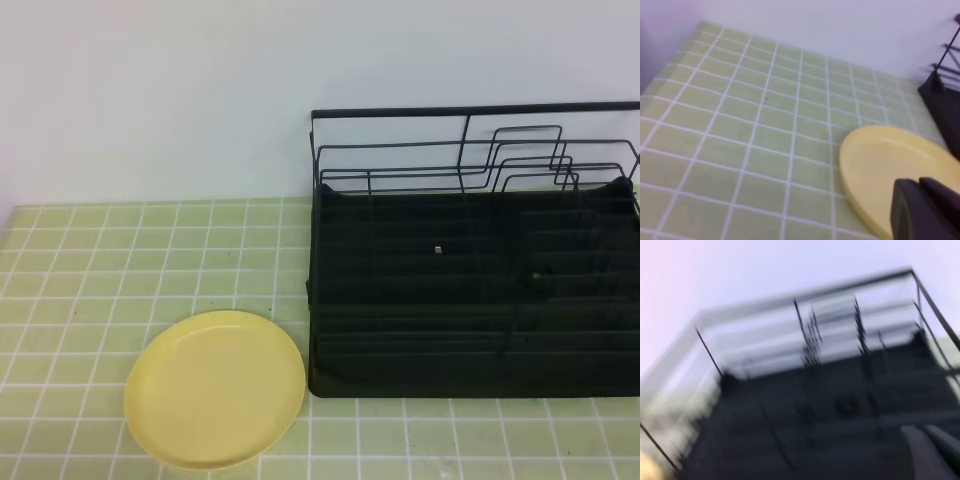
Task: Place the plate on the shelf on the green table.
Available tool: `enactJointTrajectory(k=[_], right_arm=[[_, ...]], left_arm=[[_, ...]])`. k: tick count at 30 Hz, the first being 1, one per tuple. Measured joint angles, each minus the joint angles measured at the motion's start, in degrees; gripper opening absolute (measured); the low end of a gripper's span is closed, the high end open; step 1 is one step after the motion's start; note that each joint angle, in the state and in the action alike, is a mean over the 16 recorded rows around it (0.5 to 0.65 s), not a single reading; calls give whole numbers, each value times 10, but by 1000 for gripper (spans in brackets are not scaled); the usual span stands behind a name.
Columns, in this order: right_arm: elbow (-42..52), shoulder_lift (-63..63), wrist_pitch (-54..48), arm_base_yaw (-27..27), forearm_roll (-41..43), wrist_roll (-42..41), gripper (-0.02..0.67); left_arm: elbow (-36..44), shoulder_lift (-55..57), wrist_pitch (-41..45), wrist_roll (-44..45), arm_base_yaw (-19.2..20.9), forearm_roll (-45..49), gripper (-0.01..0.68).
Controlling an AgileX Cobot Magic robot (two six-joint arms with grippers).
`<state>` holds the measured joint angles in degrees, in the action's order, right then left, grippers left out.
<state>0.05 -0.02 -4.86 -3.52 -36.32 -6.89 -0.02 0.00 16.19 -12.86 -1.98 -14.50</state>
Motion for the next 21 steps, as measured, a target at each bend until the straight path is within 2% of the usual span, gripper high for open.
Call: enactJointTrajectory(k=[3,8,11,14,21], right_arm=[[0,0,8,0,-60,-9,-2],[0,0,21,0,-112,-24,-2],[0,0,44,0,-176,-35,-2],[0,0,64,0,-219,-45,-2],[0,0,107,0,-250,-55,-2]], left_arm=[[0,0,-7,0,0,-19,0],[6,-4,-19,0,0,-56,0],[8,-7,-31,0,0,-105,-1],[12,-9,-42,0,0,-173,-1],[14,-10,-53,0,0,-356,-2]])
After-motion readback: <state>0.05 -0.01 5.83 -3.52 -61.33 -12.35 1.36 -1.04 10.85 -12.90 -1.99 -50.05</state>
